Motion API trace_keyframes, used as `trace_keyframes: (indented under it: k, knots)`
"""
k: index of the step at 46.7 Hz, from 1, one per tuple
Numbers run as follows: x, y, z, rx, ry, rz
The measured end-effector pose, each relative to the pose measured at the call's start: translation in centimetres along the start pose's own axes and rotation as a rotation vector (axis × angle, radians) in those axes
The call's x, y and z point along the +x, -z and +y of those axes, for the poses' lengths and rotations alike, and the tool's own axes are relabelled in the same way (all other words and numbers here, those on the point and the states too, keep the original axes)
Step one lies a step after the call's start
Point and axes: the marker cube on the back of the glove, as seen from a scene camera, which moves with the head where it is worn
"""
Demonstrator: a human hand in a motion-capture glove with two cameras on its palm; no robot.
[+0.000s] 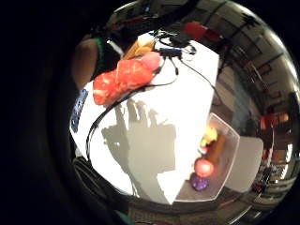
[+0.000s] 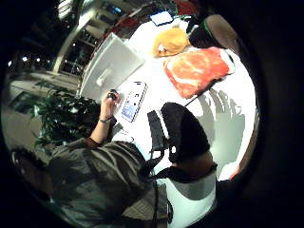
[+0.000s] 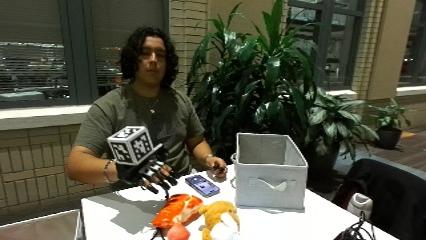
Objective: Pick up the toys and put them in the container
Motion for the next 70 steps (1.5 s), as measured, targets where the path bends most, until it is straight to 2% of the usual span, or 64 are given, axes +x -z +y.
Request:
trace_keyframes:
  k: [4, 10, 24, 33, 37, 42, 51, 55, 58, 62, 66, 70]
  knots:
    - [0.3, -3.6, -3.9, -0.055, 0.063, 0.039]
    - [0.7, -8.4, -6.1, -0.100, 0.136, 0.203]
    - [0.5, -9.5, -9.1, 0.229, 0.153, 0.158]
    - [-1.7, -4.3, -8.2, 0.428, 0.198, 0.052]
    - [-5.0, 0.7, -7.2, 0.545, 0.230, -0.066]
    - [-11.4, 7.8, -6.9, 0.642, 0.373, -0.127]
    - [-22.7, 16.4, -10.8, 0.627, 0.697, -0.208]
    - [-26.9, 19.1, -14.9, 0.659, 0.657, -0.171]
    - [-29.2, 19.9, -18.1, 0.694, 0.637, -0.084]
    - [-31.3, 19.6, -21.3, 0.710, 0.693, 0.012]
    - [-33.7, 18.4, -23.0, 0.659, 0.726, -0.050]
    - [-34.7, 16.2, -24.1, 0.552, 0.664, -0.052]
